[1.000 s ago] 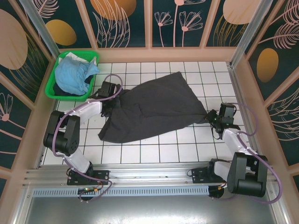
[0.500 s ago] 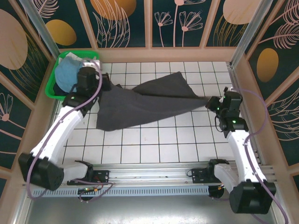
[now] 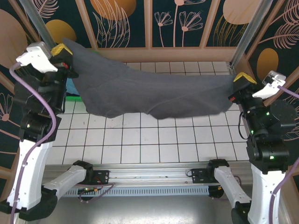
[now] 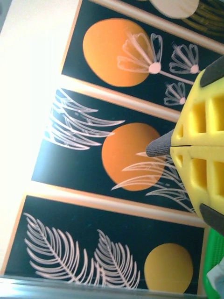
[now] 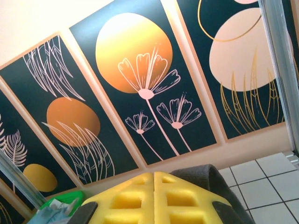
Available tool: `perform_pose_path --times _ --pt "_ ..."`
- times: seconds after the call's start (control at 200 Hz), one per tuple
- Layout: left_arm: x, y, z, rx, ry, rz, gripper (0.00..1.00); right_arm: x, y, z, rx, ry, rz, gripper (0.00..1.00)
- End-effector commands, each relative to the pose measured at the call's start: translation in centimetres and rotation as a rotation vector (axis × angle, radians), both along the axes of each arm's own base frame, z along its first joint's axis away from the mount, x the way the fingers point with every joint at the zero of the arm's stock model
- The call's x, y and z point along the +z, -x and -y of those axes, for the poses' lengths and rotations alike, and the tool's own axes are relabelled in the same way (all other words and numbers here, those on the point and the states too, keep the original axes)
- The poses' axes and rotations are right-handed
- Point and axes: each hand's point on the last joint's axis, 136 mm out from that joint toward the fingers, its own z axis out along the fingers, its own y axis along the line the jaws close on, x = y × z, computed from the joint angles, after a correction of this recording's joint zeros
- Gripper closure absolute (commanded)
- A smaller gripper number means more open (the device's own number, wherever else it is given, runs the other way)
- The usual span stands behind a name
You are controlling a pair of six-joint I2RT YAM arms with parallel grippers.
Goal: Fold and stack the t-shirts
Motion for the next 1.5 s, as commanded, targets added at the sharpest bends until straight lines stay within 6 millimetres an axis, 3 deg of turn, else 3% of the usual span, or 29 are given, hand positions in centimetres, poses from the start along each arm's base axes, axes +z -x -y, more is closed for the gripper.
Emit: perform_pose_path --times 0.0,0.07,0.22,0.295,0.36,0.465,0.555,0.58,0.596,0.641,0.731,0.786,0.831,0.931,0.996,1.016,1.021,1.031,1.036,1.041,1.101,1.131,1.176,1.196,1.231,1.296,1.381,1.446,1.496 --pt "-2.1 -5.7 0.0 0.111 -0.060 -0.079 1.00 -4.0 -6.3 0.3 -0.044 0.050 -0.161 1.00" --pt "-2.1 -9.3 0.5 0.151 -0.112 -0.099 1.00 -4.5 -9.8 1.3 -0.113 0.086 -0.194 1.00" --pt "0.4 -17.0 0.7 0.222 -0.184 -0.104 1.00 -2.9 -15.5 5.1 -0.196 0.052 -0.177 1.00" --pt "2.2 -19.4 1.7 0.203 -0.199 -0.086 1.00 -1.7 -17.6 5.8 -0.212 0.056 -0.174 1.00" --pt "4.4 -19.7 2.1 0.189 -0.195 -0.032 1.00 0.2 -18.7 5.9 -0.192 0.050 -0.150 1.00" --pt "8.4 -17.3 1.6 0.198 -0.168 0.072 1.00 4.3 -18.6 6.0 -0.165 0.032 -0.092 1.00" --pt "11.0 -13.5 1.0 0.178 -0.150 0.140 1.00 7.2 -17.1 6.0 -0.163 0.039 -0.051 1.00" --pt "11.2 -12.7 0.9 0.173 -0.143 0.150 1.00 7.4 -16.6 6.0 -0.165 0.042 -0.047 1.00" --pt "12.3 -10.8 0.5 0.171 -0.130 0.184 1.00 7.5 -16.3 6.0 -0.164 0.043 -0.044 1.00" --pt "12.4 -8.6 0.3 0.150 -0.110 0.227 1.00 7.2 -15.4 5.7 -0.152 0.047 -0.037 1.00" --pt "11.9 -4.0 -0.2 0.104 -0.055 0.323 1.00 4.8 -13.6 5.0 -0.121 0.053 -0.047 1.00" --pt "10.1 -3.1 0.0 0.068 -0.052 0.304 1.00 1.9 -12.7 4.7 -0.113 0.043 -0.077 1.00" --pt "7.8 -2.8 0.2 0.030 -0.025 0.256 1.00 -2.0 -12.2 4.5 -0.104 0.025 -0.131 1.00" --pt "0.2 -1.4 1.8 -0.125 0.048 0.182 1.00 -11.5 -10.7 4.3 -0.103 -0.047 -0.257 1.00" --pt "-6.7 -0.5 2.2 -0.198 0.150 0.100 1.00 -18.2 -9.5 4.4 -0.126 -0.106 -0.351 1.00" --pt "-9.6 -0.7 2.4 -0.219 0.183 0.055 1.00 -20.4 -9.2 4.6 -0.144 -0.130 -0.385 1.00" --pt "-11.3 -0.9 2.6 -0.225 0.186 0.026 1.00 -20.8 -9.1 4.7 -0.147 -0.136 -0.391 1.00" --pt "-12.4 -0.8 2.7 -0.239 0.204 0.012 1.00 -22.1 -8.9 4.7 -0.153 -0.148 -0.413 1.00" --pt "-12.0 -0.3 2.6 -0.245 0.213 0.027 1.00 -22.5 -8.9 4.7 -0.154 -0.153 -0.420 1.00" --pt "-13.9 -0.7 2.8 -0.248 0.215 -0.010 1.00 -22.9 -8.8 4.7 -0.154 -0.157 -0.426 1.00" --pt "-21.7 -0.5 3.0 -0.276 0.328 -0.137 1.00 -28.2 -8.3 4.0 -0.126 -0.189 -0.517 1.00" --pt "-24.8 -0.3 3.1 -0.283 0.367 -0.191 1.00 -30.7 -8.0 3.8 -0.123 -0.205 -0.576 1.00" --pt "-28.6 0.2 3.2 -0.288 0.401 -0.271 0.89 -33.5 -7.5 3.7 -0.131 -0.220 -0.667 0.96" --pt "-29.8 0.5 3.1 -0.281 0.414 -0.299 0.82 -34.4 -7.3 3.8 -0.140 -0.220 -0.702 0.93" --pt "-31.2 1.0 2.9 -0.273 0.430 -0.331 0.79 -35.4 -6.8 4.0 -0.162 -0.218 -0.752 0.90" --pt "-32.3 2.2 2.6 -0.270 0.435 -0.342 0.67 -35.8 -6.0 4.5 -0.200 -0.212 -0.773 0.84" --pt "-32.9 2.7 1.4 -0.208 0.436 -0.342 0.39 -33.9 -5.7 4.4 -0.200 -0.239 -0.705 0.61" --pt "-33.6 2.5 0.7 -0.161 0.428 -0.357 0.28 -32.1 -5.7 3.8 -0.164 -0.267 -0.645 0.53" --pt "-34.2 1.9 0.7 -0.144 0.419 -0.378 0.28 -30.8 -6.0 3.3 -0.134 -0.278 -0.611 0.50"
